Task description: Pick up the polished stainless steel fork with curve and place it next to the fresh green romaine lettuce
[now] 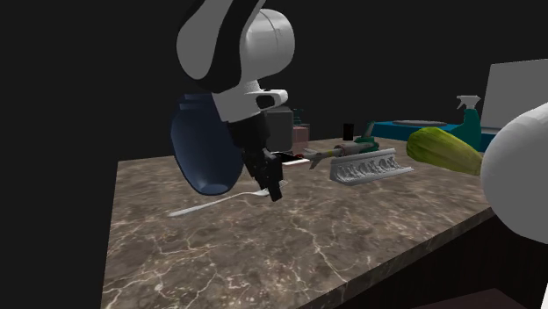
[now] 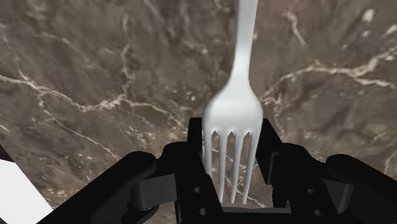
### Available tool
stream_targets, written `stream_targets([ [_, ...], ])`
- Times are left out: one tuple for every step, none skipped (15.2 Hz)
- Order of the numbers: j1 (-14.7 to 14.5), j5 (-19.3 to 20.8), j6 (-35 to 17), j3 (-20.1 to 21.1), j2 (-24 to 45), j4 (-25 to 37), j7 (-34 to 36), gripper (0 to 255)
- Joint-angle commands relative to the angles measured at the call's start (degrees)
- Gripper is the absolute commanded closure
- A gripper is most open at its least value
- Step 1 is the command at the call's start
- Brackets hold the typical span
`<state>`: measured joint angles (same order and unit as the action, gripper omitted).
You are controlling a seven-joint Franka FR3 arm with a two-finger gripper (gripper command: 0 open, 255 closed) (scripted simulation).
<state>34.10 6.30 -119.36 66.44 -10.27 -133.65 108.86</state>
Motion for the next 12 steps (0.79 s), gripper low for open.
stream_targets([
  [-0.86, -1.57, 1.53, -1.08, -1.56, 0.85, -1.47, 255],
  [-1.32, -2.25, 2.25, -1.7, -2.31, 1.21, -2.17, 255],
  [-1.71, -2.89, 2.97, -2.26, -3.04, 1.58, -2.84, 255],
  [-2.1, -3.46, 3.71, -2.82, -3.71, 1.97, -3.46, 255],
  [-2.45, -3.98, 4.45, -3.36, -4.35, 2.37, -4.04, 255],
  [-2.79, -4.45, 5.19, -3.88, -4.95, 2.78, -4.59, 255],
  [-3.11, -4.87, 5.94, -4.38, -5.51, 3.21, -5.1, 255],
  [-3.39, -5.27, 6.69, -4.86, -6.04, 3.65, -5.59, 255],
  [-3.66, -5.62, 7.45, -5.33, -6.55, 4.1, -6.06, 255],
  [-3.92, -5.93, 8.2, -5.78, -7.01, 4.56, -6.49, 255],
  [-4.16, -6.22, 8.96, -6.22, -7.46, 5.04, -6.91, 255],
  [-4.37, -6.49, 9.71, -6.63, -7.88, 5.52, -7.31, 255],
])
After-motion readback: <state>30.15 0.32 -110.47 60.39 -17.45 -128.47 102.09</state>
